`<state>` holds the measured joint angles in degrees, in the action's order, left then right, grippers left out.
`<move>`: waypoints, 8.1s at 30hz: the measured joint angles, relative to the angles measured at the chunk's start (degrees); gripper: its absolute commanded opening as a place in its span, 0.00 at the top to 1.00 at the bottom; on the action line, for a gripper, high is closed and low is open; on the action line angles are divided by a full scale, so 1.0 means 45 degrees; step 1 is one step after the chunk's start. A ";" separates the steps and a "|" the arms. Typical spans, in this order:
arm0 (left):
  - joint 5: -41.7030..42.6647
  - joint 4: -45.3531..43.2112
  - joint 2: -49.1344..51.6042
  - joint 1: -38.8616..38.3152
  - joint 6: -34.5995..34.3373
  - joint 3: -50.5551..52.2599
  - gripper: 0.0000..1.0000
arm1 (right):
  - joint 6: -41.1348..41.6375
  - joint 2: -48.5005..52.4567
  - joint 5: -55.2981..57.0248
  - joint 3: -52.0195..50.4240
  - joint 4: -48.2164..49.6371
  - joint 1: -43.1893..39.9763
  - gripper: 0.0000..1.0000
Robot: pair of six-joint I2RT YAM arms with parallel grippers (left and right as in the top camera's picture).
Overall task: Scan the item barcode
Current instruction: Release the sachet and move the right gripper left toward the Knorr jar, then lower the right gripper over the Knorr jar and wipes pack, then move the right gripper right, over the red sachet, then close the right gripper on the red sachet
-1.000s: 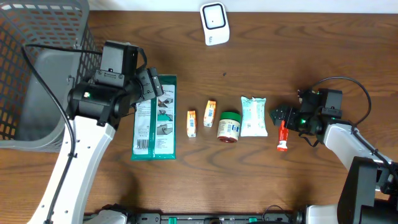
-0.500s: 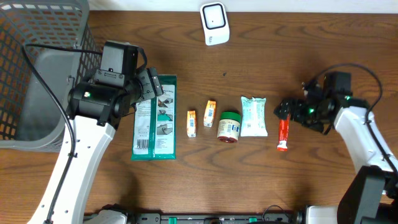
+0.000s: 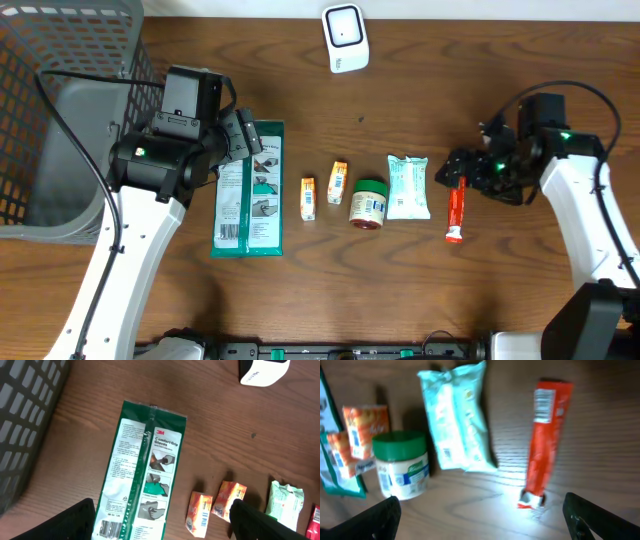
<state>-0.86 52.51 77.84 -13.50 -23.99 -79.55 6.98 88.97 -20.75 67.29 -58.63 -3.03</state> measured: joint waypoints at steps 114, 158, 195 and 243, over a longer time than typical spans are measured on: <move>0.0000 0.0000 0.0000 0.0000 0.0005 0.0000 0.13 | 0.7970 0.0121 0.5775 -0.0661 0.4425 0.7597 0.00; 0.0000 0.0000 0.0000 0.0000 0.0005 0.0000 0.13 | 0.5372 0.0763 0.3249 0.2579 0.0903 0.4158 0.01; 0.0000 0.0000 0.0000 0.0000 0.0000 0.0000 0.13 | 0.3410 0.0753 0.5022 -0.1705 0.1603 0.2195 0.25; 0.0000 0.0000 0.0000 0.0000 0.0000 0.0000 0.13 | 0.3060 0.0631 0.6309 -0.5688 0.8349 0.2191 0.71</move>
<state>-0.86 52.51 77.84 -13.50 -23.99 -79.55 20.75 91.81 7.64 41.69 -21.06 6.83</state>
